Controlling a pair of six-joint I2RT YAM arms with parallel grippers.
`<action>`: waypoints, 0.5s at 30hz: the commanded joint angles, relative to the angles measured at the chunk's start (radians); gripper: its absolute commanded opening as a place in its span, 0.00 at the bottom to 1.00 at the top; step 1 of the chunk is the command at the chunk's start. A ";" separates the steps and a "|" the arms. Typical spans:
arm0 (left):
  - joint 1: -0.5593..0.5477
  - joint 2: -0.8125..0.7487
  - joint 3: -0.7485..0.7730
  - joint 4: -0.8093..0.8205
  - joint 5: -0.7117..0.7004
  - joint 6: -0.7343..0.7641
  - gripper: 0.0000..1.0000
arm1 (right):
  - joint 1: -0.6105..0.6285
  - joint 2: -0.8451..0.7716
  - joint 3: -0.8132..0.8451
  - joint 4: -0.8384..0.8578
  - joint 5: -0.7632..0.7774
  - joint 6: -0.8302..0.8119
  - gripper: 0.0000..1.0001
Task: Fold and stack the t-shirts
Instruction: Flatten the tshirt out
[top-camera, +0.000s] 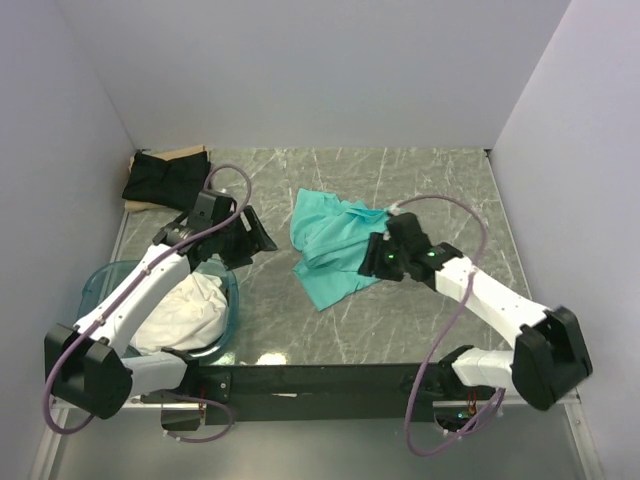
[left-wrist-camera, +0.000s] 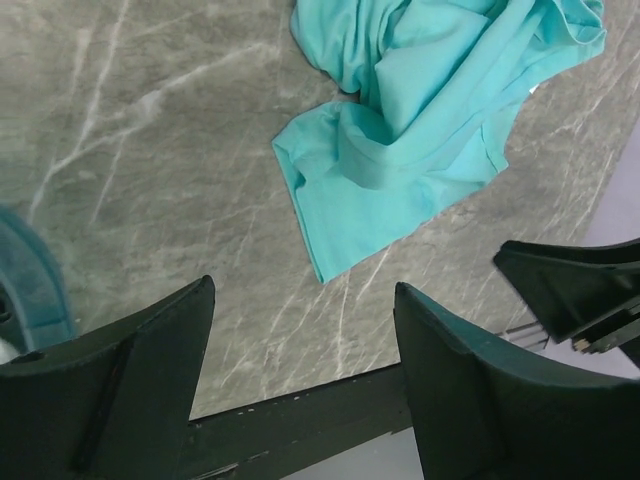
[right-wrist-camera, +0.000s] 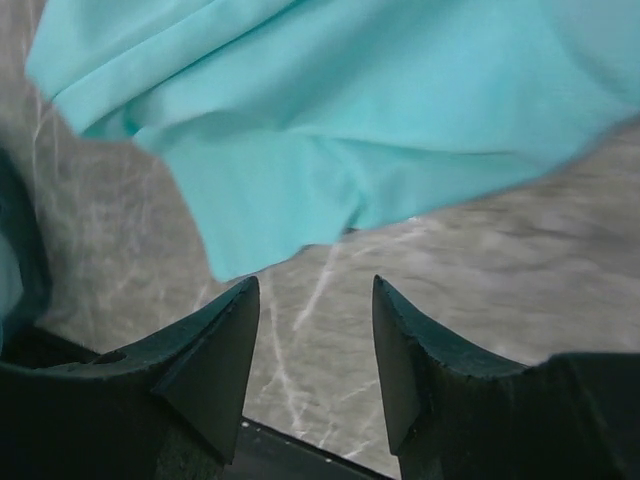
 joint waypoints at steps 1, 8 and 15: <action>0.000 -0.065 0.004 -0.043 -0.060 -0.004 0.79 | 0.126 0.093 0.101 0.051 -0.012 -0.004 0.56; 0.003 -0.077 0.011 -0.129 -0.148 0.020 0.80 | 0.348 0.251 0.215 0.024 0.052 0.011 0.54; 0.003 -0.045 0.030 -0.144 -0.160 0.020 0.80 | 0.444 0.375 0.250 0.018 0.049 -0.001 0.54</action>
